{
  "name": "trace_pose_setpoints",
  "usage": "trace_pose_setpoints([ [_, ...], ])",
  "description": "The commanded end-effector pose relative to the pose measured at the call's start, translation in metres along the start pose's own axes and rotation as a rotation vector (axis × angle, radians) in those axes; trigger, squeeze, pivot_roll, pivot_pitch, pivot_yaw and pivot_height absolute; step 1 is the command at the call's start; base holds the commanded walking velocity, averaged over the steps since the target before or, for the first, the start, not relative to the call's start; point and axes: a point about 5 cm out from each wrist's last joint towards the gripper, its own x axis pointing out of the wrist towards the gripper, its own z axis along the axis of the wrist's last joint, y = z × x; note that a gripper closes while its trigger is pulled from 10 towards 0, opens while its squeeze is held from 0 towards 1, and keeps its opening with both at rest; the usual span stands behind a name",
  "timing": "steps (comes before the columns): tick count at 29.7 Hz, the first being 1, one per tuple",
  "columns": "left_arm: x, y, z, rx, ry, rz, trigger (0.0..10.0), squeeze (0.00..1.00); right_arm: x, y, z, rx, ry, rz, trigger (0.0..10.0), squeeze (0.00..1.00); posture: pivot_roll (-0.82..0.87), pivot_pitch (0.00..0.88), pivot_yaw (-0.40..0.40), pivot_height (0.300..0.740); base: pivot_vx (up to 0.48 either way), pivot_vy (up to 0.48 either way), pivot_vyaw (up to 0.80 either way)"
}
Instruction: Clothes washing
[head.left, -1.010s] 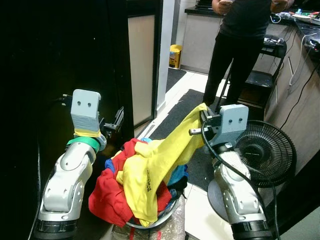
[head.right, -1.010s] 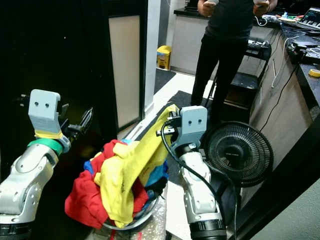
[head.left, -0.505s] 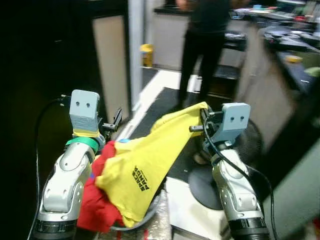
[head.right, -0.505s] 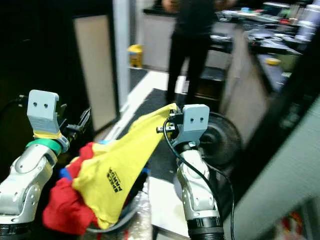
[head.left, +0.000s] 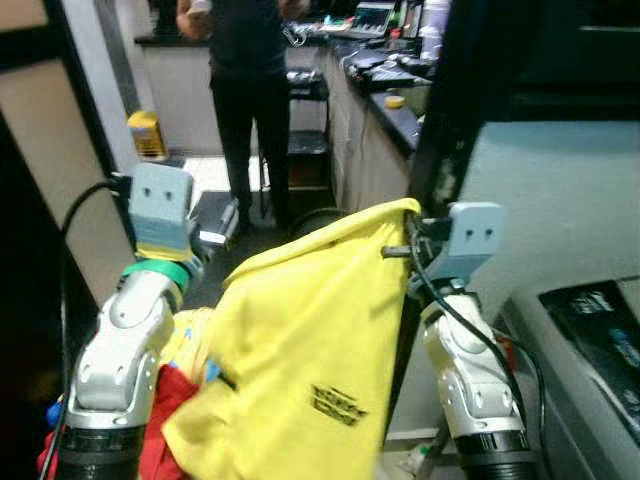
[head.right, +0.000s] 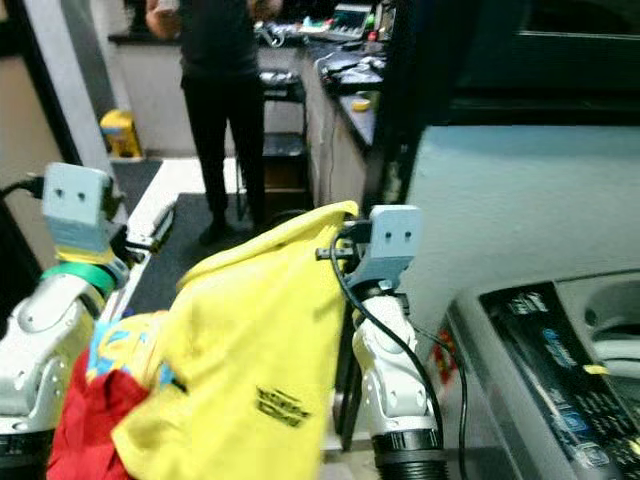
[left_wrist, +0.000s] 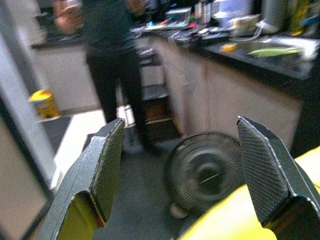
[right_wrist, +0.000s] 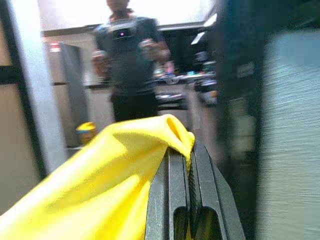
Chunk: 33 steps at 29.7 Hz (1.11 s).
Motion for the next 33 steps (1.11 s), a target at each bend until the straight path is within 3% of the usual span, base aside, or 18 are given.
trace_pose_setpoints([
  [1,0.0008,-0.0004,-0.001,-0.001,0.012,-0.008,10.0,0.0,0.0028,-0.0012,0.0067,0.013,-0.035,-0.017,10.0,0.0,0.04,0.039,0.054,0.74,0.0,0.0,-0.8],
  [33,0.0019,-0.0046,0.0006,-0.014,0.006,-0.02,10.0,0.0,0.0054,0.0043,0.0098,0.014,-0.053,0.002,10.0,0.0,0.04,0.045,0.051,0.74,0.0,0.0,-0.8],
])
